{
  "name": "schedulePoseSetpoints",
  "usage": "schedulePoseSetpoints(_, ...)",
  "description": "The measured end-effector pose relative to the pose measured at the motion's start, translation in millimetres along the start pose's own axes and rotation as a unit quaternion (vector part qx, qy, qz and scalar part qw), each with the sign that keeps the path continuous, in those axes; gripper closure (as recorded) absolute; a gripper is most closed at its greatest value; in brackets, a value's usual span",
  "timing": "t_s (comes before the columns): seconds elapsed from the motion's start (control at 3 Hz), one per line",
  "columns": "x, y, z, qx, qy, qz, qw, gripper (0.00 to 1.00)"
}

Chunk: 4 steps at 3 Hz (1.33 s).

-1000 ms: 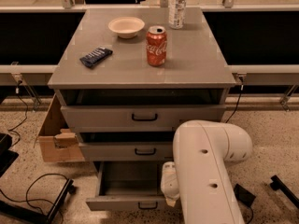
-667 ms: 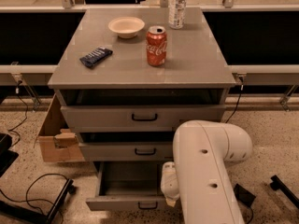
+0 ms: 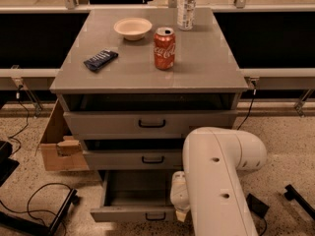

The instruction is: Open bottom drawer

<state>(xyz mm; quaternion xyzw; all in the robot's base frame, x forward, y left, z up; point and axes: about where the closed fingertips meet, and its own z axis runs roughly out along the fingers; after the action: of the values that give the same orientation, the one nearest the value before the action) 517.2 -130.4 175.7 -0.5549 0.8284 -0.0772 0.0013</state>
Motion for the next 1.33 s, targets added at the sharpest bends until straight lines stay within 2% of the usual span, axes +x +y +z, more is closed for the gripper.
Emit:
schedulePoseSetpoints(0.33,0.5,0.7,0.6,-0.001,0.000,0.000,1.0000,0.00)
schedulePoseSetpoints(0.67,0.5,0.7,0.6,-0.001,0.000,0.000,1.0000,0.00)
schedulePoseSetpoints(1.0,22.9,35.6,23.4,-0.025,0.009,0.016,0.9995,0.14)
schedulePoseSetpoints(1.33,45.9,73.3,37.0,-0.050,0.012,0.035,0.9981,0.38)
